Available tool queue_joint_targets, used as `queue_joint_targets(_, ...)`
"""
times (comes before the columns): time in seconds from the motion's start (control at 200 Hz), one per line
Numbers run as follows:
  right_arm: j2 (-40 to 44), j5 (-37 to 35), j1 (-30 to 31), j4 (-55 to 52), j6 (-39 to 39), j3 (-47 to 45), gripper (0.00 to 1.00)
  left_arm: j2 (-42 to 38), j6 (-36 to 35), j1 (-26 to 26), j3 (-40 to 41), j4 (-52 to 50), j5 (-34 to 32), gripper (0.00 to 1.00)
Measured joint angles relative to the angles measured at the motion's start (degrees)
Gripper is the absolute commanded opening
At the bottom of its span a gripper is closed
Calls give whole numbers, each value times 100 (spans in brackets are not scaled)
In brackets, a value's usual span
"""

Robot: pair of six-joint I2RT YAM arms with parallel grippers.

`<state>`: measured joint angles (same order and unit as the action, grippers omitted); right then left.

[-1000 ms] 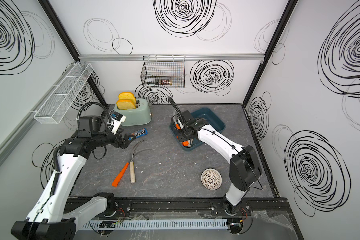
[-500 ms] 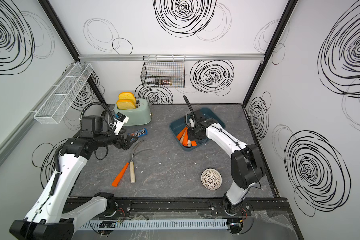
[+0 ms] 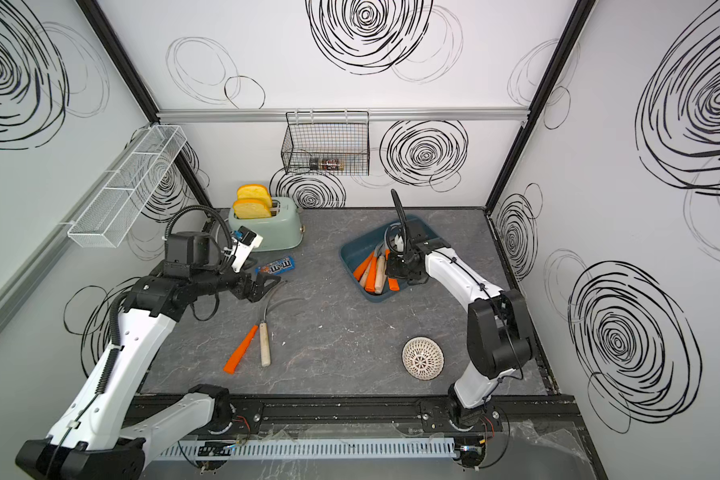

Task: Put small sickles into storage boxes
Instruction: Place the sickle in the storage box.

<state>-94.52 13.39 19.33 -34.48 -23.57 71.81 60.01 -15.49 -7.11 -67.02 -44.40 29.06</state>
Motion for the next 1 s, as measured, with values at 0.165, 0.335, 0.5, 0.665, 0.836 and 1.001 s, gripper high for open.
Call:
queue_joint_targets(0.165,0,177,-162,153,-192,-24,0,7,-35,-144,0,2,-9,96)
queue_joint_targets(0.335,0,358,-262,267,-356,-105,0,2,-44,-232,0,39,-22,96)
queue_joint_targets(0.5,-7,505,-299,393,-533,-186,0,-35,-42,-254,0,96,-44,96)
queue_joint_targets(0.665,-59,577,-310,481,-658,-190,0,-127,-39,-256,4,131,-59,96)
queue_joint_targets(0.836,-116,575,-323,557,-769,-264,0,-212,-39,-258,7,133,-63,96)
queue_joint_targets(1.001,-170,560,-328,636,-870,-321,0,-243,-39,-258,15,136,-85,96)
